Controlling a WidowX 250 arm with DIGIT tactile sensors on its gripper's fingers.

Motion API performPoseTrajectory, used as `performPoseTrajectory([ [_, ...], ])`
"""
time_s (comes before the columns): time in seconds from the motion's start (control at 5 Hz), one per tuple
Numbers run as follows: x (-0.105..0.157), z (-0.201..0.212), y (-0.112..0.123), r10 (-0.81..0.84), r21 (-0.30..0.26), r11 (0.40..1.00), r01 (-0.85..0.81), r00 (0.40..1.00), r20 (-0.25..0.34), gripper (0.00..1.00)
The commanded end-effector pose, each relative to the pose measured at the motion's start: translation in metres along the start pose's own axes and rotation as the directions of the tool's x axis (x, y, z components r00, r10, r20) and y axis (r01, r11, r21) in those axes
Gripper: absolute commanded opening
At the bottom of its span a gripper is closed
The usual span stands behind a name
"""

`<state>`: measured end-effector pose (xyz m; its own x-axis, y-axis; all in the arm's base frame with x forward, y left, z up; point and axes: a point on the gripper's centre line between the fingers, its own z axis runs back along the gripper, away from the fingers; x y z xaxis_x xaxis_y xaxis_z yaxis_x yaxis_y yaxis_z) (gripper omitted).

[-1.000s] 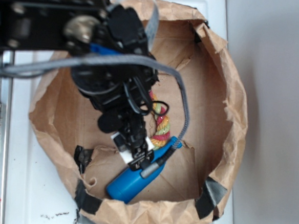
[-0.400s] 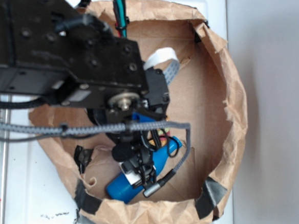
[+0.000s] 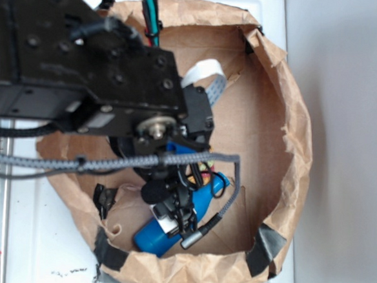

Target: Grab the blue bottle.

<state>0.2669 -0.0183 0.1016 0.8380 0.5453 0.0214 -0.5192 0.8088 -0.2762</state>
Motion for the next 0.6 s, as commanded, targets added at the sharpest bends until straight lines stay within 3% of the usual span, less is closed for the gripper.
performPoseTrajectory([
  [0.0,0.005,-0.008,-0.014,-0.037,-0.045,0.998,0.039,0.998,0.048,1.0],
  [0.2,-0.001,-0.018,-0.022,-0.07,-0.1,0.992,0.076,0.996,0.061,1.0],
  [0.4,-0.005,-0.024,-0.028,-0.088,-0.104,0.99,0.092,0.995,0.043,1.0],
])
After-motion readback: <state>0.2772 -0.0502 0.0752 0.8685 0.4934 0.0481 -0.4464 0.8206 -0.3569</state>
